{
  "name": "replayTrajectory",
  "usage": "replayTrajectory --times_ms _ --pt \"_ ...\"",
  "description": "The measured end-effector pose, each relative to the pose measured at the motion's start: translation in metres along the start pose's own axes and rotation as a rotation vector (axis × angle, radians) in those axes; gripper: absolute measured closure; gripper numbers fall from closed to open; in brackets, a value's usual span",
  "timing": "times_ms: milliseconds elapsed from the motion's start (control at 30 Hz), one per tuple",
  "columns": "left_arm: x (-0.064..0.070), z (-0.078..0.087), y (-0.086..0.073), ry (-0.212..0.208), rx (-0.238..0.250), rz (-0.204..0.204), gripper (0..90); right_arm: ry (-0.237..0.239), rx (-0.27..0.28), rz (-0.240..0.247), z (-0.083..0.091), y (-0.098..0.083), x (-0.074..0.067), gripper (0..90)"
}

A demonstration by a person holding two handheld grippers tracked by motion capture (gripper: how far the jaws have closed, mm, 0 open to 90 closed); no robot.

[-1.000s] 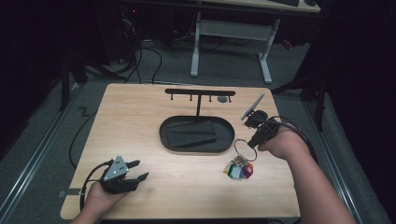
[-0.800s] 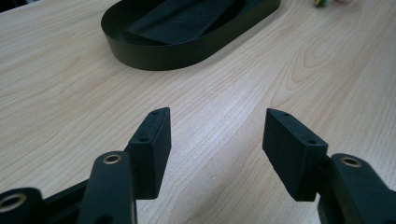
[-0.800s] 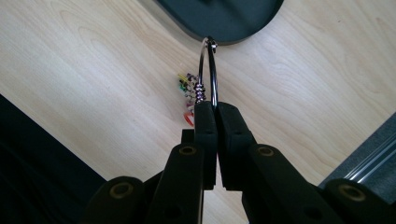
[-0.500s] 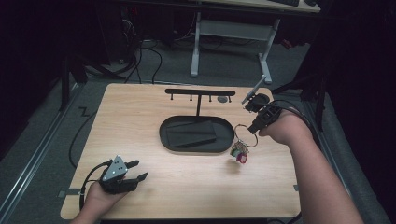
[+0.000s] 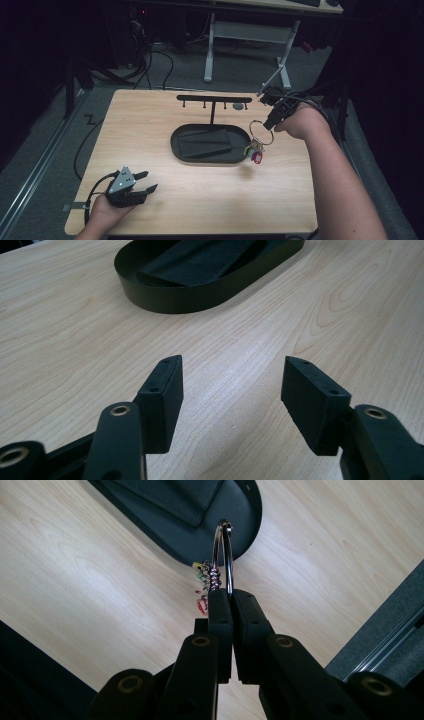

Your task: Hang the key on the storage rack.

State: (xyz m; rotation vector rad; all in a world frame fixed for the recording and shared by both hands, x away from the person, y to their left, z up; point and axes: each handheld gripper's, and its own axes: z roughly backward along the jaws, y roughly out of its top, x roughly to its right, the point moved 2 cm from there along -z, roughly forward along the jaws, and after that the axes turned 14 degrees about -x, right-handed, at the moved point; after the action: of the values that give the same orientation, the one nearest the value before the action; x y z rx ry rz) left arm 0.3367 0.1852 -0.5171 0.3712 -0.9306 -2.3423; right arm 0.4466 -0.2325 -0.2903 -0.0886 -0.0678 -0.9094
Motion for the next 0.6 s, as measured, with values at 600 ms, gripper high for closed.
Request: replayTrajectory --times_ms 600 --pt "0.000 0.003 0.000 -0.005 0.015 -0.003 42.5 0.006 0.014 0.004 0.002 0.045 0.007 87.9"
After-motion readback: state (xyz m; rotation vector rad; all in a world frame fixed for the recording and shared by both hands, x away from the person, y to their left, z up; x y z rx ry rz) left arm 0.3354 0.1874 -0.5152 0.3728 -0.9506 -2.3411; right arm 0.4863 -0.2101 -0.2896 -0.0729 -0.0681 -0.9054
